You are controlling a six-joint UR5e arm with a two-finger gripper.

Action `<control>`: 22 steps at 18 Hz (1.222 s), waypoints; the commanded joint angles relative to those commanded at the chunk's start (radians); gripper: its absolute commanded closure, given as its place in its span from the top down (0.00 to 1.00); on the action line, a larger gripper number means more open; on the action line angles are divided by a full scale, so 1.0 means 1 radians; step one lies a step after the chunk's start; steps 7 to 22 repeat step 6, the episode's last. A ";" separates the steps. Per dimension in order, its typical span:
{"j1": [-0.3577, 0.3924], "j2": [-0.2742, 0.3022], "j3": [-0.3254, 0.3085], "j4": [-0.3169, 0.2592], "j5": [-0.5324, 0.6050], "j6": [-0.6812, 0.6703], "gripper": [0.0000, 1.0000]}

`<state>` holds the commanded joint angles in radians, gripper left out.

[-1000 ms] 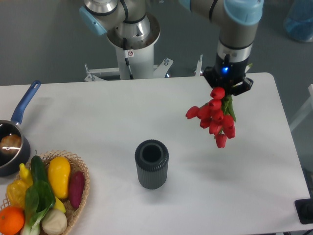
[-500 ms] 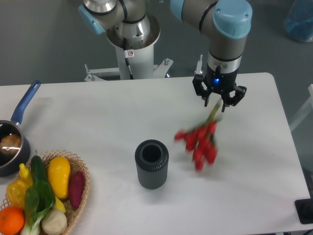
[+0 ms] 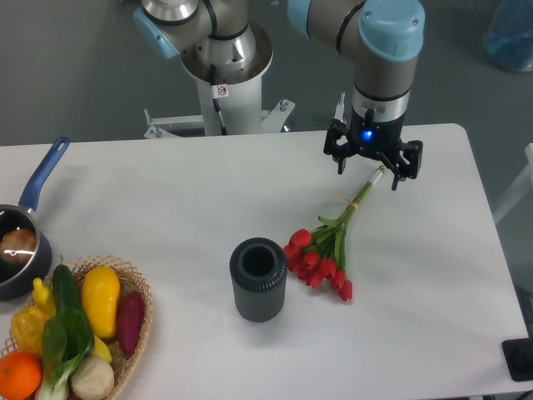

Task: Place the flowers on the table
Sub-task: 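Open the gripper to release the red tulips onto the table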

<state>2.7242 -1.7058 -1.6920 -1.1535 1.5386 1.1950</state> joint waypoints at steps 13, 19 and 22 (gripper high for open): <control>0.046 -0.003 -0.020 -0.003 -0.005 0.000 1.00; 0.046 -0.003 -0.020 -0.003 -0.005 0.000 1.00; 0.046 -0.003 -0.020 -0.003 -0.005 0.000 1.00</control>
